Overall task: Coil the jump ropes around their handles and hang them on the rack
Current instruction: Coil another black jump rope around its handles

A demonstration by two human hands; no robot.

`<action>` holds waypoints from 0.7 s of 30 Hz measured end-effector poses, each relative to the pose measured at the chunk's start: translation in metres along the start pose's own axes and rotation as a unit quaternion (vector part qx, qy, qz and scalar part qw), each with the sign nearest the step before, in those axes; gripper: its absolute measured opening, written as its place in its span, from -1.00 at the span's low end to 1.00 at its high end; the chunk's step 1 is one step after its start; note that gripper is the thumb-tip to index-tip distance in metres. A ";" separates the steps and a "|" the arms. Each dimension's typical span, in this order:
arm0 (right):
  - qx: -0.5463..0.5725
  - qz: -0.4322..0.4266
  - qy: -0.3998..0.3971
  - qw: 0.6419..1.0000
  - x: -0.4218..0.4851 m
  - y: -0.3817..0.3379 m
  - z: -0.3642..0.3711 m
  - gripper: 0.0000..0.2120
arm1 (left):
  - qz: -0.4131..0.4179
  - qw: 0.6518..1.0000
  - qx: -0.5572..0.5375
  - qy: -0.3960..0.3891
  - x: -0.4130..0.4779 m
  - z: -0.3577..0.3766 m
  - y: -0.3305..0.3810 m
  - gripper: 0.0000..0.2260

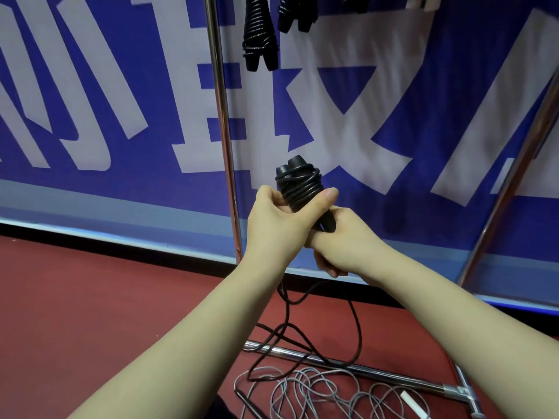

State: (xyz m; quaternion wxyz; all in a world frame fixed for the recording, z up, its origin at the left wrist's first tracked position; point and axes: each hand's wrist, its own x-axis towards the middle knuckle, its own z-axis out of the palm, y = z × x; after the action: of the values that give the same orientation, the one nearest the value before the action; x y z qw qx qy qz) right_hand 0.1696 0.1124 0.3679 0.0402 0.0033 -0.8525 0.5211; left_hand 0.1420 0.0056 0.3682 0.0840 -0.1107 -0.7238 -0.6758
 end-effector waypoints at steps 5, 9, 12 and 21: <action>0.012 0.017 0.076 0.997 -0.001 0.004 0.004 -0.82 | 0.007 1.000 0.013 0.005 -0.007 0.009 0.001 -0.56; 0.012 0.002 0.098 0.995 0.002 0.004 0.000 -0.78 | 0.018 0.999 0.036 -0.025 -0.004 0.002 0.007 -0.58; 0.041 0.012 0.080 0.996 0.003 0.003 -0.009 -0.87 | 0.026 0.995 0.033 -0.093 0.006 -0.014 0.009 -0.68; 0.189 0.017 0.022 0.982 -0.004 -0.004 -0.013 -0.67 | 0.178 0.961 0.109 -0.179 0.017 -0.037 0.002 -0.87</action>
State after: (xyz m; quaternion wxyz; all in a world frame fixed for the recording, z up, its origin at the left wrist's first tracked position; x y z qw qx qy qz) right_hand 0.1747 0.1218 0.3767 0.0488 -0.0150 -0.7375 0.6734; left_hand 0.1248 -0.0303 0.3776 0.0840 -0.3472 -0.7647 -0.5362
